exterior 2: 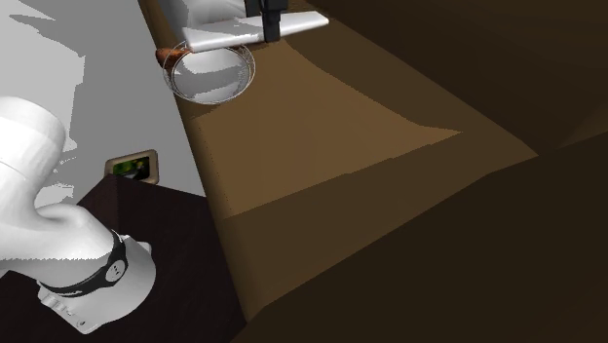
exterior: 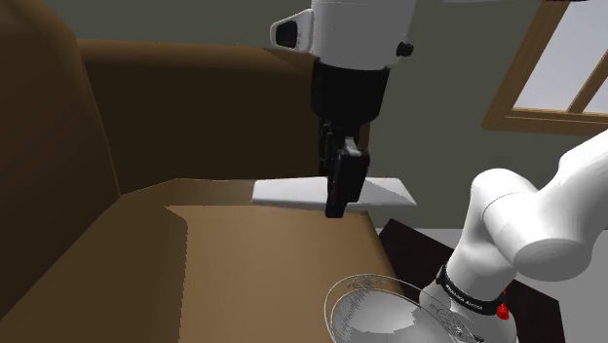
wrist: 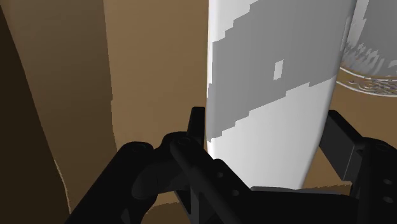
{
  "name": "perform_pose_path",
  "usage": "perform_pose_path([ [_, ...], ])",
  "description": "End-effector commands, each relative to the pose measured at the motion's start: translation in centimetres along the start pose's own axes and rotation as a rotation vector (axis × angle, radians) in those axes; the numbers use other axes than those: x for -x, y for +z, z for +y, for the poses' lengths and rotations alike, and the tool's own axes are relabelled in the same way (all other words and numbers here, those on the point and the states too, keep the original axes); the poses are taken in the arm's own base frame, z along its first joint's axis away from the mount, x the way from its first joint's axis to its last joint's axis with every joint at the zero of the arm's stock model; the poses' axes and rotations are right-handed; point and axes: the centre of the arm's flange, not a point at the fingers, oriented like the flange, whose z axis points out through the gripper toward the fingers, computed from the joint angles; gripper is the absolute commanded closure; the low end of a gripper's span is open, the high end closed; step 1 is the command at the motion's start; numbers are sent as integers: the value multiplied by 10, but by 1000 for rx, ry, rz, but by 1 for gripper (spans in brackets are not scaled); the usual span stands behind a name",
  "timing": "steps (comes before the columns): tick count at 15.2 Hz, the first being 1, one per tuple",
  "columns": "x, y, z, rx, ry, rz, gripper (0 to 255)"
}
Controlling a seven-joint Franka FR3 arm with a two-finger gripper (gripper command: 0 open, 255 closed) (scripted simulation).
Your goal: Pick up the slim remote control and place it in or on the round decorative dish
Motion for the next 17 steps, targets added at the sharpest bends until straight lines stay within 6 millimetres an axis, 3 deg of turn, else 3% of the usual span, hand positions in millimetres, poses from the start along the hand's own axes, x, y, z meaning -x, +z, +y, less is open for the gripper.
perform_pose_path([
  [1, 14, 0, -25, 0, 1, 0, 255],
  [10, 69, -3, -135, 0, 1, 0, 255],
  [17, 68, 34, -136, 0, 1, 0, 255],
])
